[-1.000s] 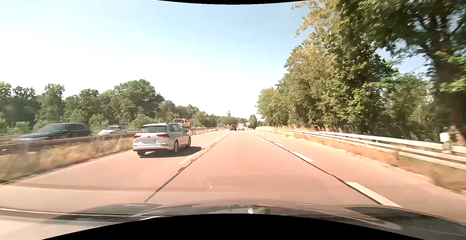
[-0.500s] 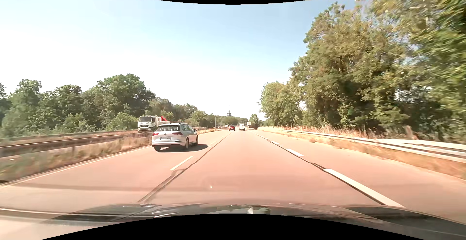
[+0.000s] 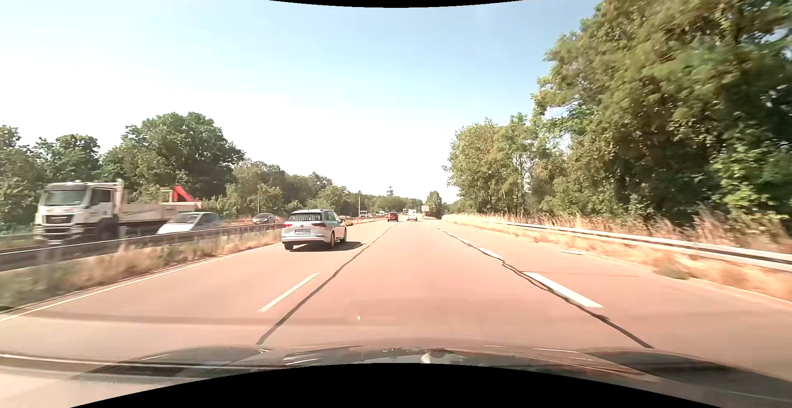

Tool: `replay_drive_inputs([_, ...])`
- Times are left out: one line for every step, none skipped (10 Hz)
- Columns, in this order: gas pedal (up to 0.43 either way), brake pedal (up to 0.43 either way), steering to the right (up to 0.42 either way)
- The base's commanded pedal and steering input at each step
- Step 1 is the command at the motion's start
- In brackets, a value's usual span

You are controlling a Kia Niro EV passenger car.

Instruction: Follow the waypoints while adhering to traffic rules and regulations

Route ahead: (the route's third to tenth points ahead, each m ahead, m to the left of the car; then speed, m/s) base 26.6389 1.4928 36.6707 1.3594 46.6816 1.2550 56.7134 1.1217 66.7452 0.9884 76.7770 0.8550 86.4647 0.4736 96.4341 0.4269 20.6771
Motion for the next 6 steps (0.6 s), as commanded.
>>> replay_drive_inputs([0.169, 0.0, -0.001])
replay_drive_inputs([0.169, 0.0, -0.001])
replay_drive_inputs([0.169, 0.0, -0.001])
replay_drive_inputs([0.169, 0.0, -0.001])
replay_drive_inputs([0.169, 0.0, -0.001])
replay_drive_inputs([0.169, 0.0, -0.001])
